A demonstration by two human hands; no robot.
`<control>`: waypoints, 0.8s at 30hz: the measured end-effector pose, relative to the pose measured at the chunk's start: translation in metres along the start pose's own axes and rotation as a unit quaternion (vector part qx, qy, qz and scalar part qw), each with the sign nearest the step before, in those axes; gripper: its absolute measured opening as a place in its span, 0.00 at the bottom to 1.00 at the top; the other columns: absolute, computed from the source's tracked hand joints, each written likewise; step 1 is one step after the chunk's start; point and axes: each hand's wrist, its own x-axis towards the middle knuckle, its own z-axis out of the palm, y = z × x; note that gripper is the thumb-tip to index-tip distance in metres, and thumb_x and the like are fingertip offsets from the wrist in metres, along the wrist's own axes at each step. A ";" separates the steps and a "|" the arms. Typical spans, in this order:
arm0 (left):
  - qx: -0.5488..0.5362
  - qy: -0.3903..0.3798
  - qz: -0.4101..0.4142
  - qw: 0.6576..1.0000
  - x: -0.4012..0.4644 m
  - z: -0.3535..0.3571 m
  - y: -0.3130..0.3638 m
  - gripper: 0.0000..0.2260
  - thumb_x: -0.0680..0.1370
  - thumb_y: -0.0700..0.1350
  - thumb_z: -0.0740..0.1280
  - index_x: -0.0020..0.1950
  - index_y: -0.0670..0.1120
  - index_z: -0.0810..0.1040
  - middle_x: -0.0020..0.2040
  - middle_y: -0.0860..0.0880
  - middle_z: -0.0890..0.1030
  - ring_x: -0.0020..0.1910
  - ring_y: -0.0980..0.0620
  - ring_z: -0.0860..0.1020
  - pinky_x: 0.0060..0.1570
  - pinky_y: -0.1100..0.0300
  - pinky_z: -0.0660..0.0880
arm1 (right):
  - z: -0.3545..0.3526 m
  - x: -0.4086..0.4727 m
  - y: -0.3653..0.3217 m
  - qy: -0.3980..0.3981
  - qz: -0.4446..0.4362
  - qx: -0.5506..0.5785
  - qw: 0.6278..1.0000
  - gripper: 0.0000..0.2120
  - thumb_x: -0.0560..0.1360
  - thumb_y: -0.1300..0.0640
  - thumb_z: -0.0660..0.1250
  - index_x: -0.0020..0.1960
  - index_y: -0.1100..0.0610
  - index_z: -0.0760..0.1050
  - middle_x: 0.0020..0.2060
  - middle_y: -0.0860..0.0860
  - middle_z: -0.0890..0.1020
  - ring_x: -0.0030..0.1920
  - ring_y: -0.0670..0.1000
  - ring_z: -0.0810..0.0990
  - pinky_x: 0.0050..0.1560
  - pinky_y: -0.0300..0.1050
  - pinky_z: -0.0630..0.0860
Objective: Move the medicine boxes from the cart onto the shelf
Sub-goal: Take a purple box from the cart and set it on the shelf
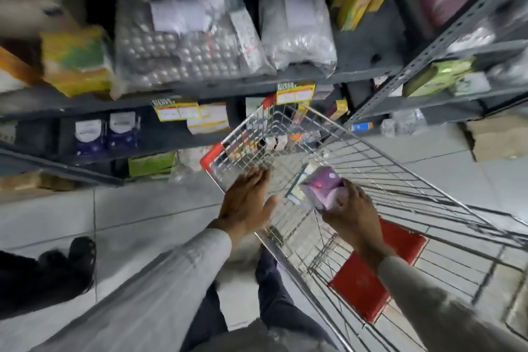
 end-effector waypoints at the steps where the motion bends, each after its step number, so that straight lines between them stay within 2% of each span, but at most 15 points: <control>1: -0.013 0.038 0.003 0.999 -0.005 -0.017 0.006 0.31 0.85 0.56 0.56 0.85 0.46 0.54 0.86 0.45 0.58 0.85 0.48 0.56 0.83 0.55 0.51 | -0.017 -0.006 -0.014 0.038 -0.036 -0.023 0.998 0.34 0.65 0.45 0.77 0.67 0.50 0.68 0.59 0.51 0.82 0.56 0.57 0.80 0.58 0.56 0.80; 4: -0.069 0.157 0.023 0.985 -0.023 -0.080 0.019 0.28 0.85 0.55 0.59 0.84 0.46 0.62 0.84 0.46 0.63 0.84 0.49 0.61 0.83 0.56 0.56 | -0.068 -0.021 -0.064 0.128 -0.107 -0.045 0.985 0.44 0.65 0.43 0.80 0.74 0.56 0.67 0.59 0.57 0.82 0.58 0.62 0.79 0.59 0.55 0.77; 6: -0.093 0.242 0.049 0.965 -0.038 -0.129 0.023 0.28 0.84 0.55 0.60 0.83 0.46 0.64 0.83 0.47 0.65 0.84 0.51 0.60 0.83 0.55 0.58 | -0.109 -0.028 -0.104 0.167 -0.130 -0.019 0.977 0.47 0.62 0.42 0.80 0.76 0.54 0.68 0.59 0.54 0.81 0.59 0.60 0.78 0.59 0.54 0.77; 8: -0.077 0.326 0.079 0.939 -0.051 -0.182 0.024 0.28 0.83 0.54 0.62 0.82 0.46 0.66 0.82 0.48 0.66 0.83 0.53 0.61 0.83 0.54 0.58 | -0.152 -0.034 -0.146 0.191 -0.150 0.024 0.970 0.48 0.60 0.40 0.76 0.78 0.49 0.67 0.60 0.51 0.79 0.60 0.58 0.76 0.58 0.51 0.77; 10: -0.046 0.408 0.111 0.905 -0.061 -0.236 0.023 0.27 0.83 0.53 0.63 0.80 0.46 0.69 0.82 0.49 0.68 0.83 0.52 0.62 0.83 0.54 0.59 | -0.196 -0.040 -0.188 0.213 -0.186 0.047 0.958 0.48 0.60 0.38 0.73 0.78 0.49 0.68 0.60 0.49 0.78 0.60 0.56 0.77 0.57 0.49 0.78; 12: -0.011 0.478 0.141 0.867 -0.068 -0.289 0.020 0.26 0.83 0.52 0.64 0.80 0.45 0.69 0.81 0.48 0.69 0.83 0.51 0.63 0.83 0.54 0.58 | -0.236 -0.046 -0.226 0.247 -0.223 0.074 0.940 0.48 0.60 0.35 0.71 0.77 0.50 0.71 0.58 0.49 0.78 0.57 0.51 0.77 0.57 0.47 0.76; 14: 0.028 0.519 0.144 0.842 -0.070 -0.336 0.017 0.26 0.83 0.52 0.62 0.80 0.46 0.68 0.81 0.49 0.69 0.83 0.50 0.62 0.83 0.54 0.57 | -0.272 -0.048 -0.261 0.283 -0.248 0.119 0.919 0.46 0.59 0.34 0.70 0.75 0.50 0.74 0.56 0.48 0.78 0.55 0.41 0.73 0.57 0.44 0.72; 15: 0.048 0.531 0.137 0.835 -0.069 -0.357 0.014 0.25 0.84 0.53 0.61 0.80 0.46 0.69 0.81 0.49 0.69 0.83 0.50 0.63 0.83 0.53 0.57 | -0.288 -0.047 -0.277 0.297 -0.260 0.135 0.909 0.44 0.60 0.34 0.70 0.74 0.49 0.75 0.55 0.47 0.77 0.54 0.40 0.72 0.56 0.44 0.71; 17: 0.069 0.527 0.109 0.840 -0.061 -0.393 0.009 0.25 0.84 0.53 0.59 0.79 0.45 0.70 0.80 0.47 0.71 0.82 0.48 0.64 0.82 0.49 0.60 | -0.315 -0.037 -0.309 0.308 -0.275 0.142 0.899 0.41 0.62 0.36 0.71 0.73 0.49 0.76 0.55 0.48 0.77 0.55 0.46 0.76 0.55 0.46 0.71; 19: 0.076 0.463 0.066 0.880 -0.047 -0.420 0.004 0.25 0.85 0.54 0.57 0.80 0.45 0.68 0.81 0.45 0.70 0.83 0.46 0.63 0.82 0.48 0.60 | -0.337 -0.018 -0.342 0.306 -0.283 0.125 0.901 0.39 0.64 0.38 0.73 0.73 0.50 0.77 0.57 0.50 0.79 0.58 0.53 0.79 0.55 0.43 0.69; 21: 0.095 0.395 0.033 0.913 -0.031 -0.434 -0.002 0.25 0.86 0.54 0.54 0.81 0.45 0.66 0.82 0.44 0.68 0.84 0.45 0.62 0.83 0.48 0.59 | -0.351 0.007 -0.373 0.297 -0.290 0.118 0.902 0.33 0.67 0.44 0.77 0.70 0.51 0.78 0.59 0.50 0.80 0.61 0.54 0.80 0.56 0.40 0.68; 24: 0.112 0.379 0.011 0.919 -0.016 -0.435 -0.008 0.26 0.86 0.55 0.51 0.80 0.44 0.68 0.80 0.44 0.71 0.81 0.44 0.68 0.81 0.48 0.62 | -0.359 0.045 -0.408 0.255 -0.302 0.100 0.913 0.30 0.70 0.49 0.77 0.71 0.52 0.78 0.64 0.53 0.82 0.61 0.53 0.81 0.56 0.42 0.72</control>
